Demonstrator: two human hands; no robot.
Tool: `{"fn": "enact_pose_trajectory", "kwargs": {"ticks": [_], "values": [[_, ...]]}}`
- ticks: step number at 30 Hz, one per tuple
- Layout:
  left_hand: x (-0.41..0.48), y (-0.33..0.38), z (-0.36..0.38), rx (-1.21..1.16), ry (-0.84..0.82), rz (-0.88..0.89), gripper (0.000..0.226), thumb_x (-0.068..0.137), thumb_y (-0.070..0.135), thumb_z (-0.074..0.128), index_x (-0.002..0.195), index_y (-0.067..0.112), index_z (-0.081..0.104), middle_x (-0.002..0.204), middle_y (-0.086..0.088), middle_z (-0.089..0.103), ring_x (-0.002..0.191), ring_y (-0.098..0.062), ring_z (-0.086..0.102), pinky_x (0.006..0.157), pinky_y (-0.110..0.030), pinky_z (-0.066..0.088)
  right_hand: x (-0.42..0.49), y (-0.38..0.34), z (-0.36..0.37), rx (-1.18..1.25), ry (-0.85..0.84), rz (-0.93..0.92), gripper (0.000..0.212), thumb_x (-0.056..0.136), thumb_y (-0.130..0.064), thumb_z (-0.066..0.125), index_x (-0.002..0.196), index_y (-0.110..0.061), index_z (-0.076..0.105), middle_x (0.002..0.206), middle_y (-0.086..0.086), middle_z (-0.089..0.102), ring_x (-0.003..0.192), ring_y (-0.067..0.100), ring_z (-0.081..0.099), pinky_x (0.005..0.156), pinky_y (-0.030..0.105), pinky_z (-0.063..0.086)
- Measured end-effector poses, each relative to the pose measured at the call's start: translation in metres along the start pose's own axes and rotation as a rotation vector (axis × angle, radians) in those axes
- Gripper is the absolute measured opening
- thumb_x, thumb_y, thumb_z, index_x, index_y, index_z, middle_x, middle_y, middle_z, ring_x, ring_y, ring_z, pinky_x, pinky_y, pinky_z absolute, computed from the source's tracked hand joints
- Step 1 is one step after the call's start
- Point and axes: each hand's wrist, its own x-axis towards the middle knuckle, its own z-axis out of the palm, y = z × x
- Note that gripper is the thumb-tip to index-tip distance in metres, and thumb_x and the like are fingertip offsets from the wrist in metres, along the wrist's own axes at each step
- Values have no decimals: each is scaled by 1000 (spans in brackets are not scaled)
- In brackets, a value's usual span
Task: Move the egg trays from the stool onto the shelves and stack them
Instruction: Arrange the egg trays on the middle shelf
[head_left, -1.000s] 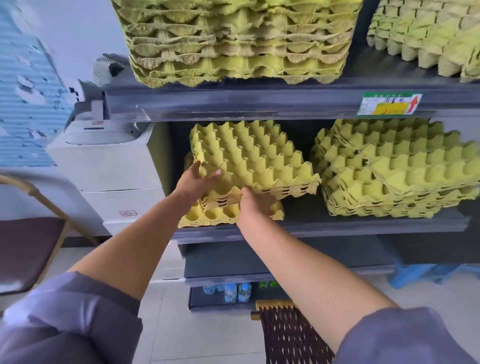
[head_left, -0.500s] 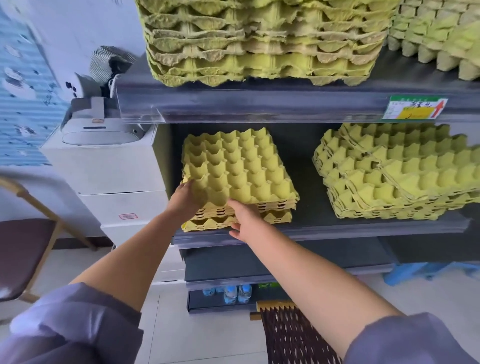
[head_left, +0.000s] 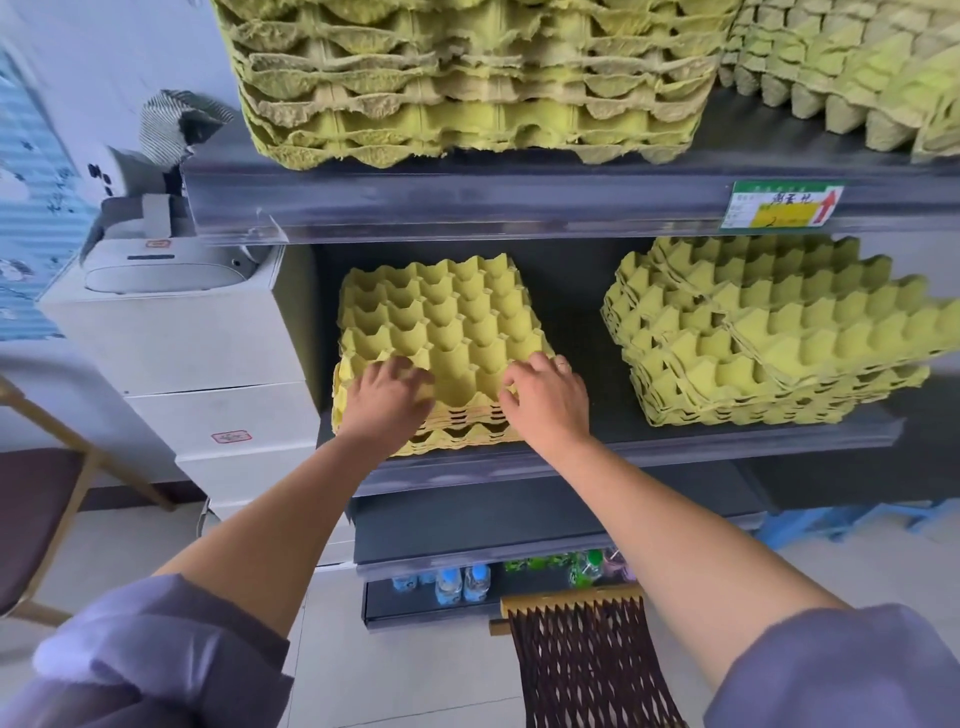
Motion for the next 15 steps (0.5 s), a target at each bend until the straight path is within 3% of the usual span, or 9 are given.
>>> {"fn": "enact_pose_trajectory", "kwargs": {"ticks": [2,4,5,7,9,12,15], "values": [[-3,6,3,155,-110,107,48,90,43,54,135,33,42,148,0,25,136,-26,26,112,-49,24,1,13,3,-120,-124,-125,37,88,-47,56,116,-23,62,120,2,51,117,27,43,99,45,34],[-6,6,11,311,-164,117,63,83,44,63,138,33,33,150,0,16,136,-28,23,108,-53,28,3,21,4,-181,-302,-198,47,84,-49,61,123,-25,55,125,3,44,124,28,37,108,54,26],[-7,5,15,370,-171,116,70,80,43,66,139,32,29,150,0,12,136,-28,21,106,-55,30,3,24,4,-196,-359,-225,48,85,-44,64,126,-24,51,125,4,43,123,29,38,105,52,32],[-10,4,21,442,-163,120,77,78,39,70,139,31,22,151,-2,6,136,-29,19,103,-55,33,0,24,7,-218,-347,-267,41,89,-23,61,127,-19,45,120,8,44,113,31,45,82,41,44],[-12,5,24,471,-146,121,77,80,27,70,138,30,20,151,-3,4,136,-30,18,102,-54,36,-3,22,10,-225,-264,-276,35,89,-6,54,122,-16,45,112,10,46,103,32,51,65,34,39],[-13,6,24,490,-140,126,80,79,4,65,138,29,18,151,-5,2,136,-31,18,100,-48,41,-5,20,11,-215,-232,-285,33,86,-1,53,116,-14,47,103,9,45,97,30,52,62,33,33],[-7,6,20,490,-146,136,83,76,-2,64,139,28,19,151,-6,4,136,-32,20,96,-44,45,-1,20,8,-195,-261,-269,38,82,0,53,116,-15,48,91,6,36,91,29,48,58,31,31]]}}
